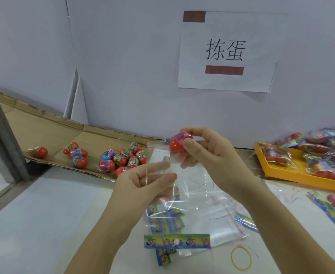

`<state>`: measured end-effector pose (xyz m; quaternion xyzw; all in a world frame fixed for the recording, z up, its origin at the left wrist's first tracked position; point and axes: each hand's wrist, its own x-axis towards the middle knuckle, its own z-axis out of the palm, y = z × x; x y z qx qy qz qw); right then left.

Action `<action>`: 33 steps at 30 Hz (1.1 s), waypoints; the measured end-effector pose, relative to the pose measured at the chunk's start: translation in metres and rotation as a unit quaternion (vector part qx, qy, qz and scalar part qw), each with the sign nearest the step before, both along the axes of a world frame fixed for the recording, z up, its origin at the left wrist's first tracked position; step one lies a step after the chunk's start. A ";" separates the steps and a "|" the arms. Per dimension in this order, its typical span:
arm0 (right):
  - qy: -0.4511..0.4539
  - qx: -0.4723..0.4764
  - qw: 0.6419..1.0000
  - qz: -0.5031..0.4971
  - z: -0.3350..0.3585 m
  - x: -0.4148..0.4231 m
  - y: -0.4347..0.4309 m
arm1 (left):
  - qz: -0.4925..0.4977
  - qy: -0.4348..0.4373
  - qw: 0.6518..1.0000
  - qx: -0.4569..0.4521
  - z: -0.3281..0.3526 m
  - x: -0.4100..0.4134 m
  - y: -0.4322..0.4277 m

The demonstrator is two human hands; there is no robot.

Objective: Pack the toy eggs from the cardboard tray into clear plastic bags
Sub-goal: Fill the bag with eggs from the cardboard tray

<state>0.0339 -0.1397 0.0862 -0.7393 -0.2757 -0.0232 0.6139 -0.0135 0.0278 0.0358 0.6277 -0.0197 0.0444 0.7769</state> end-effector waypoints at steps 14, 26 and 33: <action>-0.047 -0.193 0.976 -0.087 -0.002 -0.005 0.003 | 0.058 -0.085 0.994 -0.030 0.000 -0.001 -0.008; -0.045 -0.149 0.985 -0.077 -0.002 -0.006 0.004 | 0.050 -0.132 0.990 0.012 -0.001 -0.001 -0.009; -0.095 -0.190 0.973 -0.093 -0.005 -0.010 0.007 | 0.046 -0.155 0.986 0.045 -0.003 -0.001 -0.008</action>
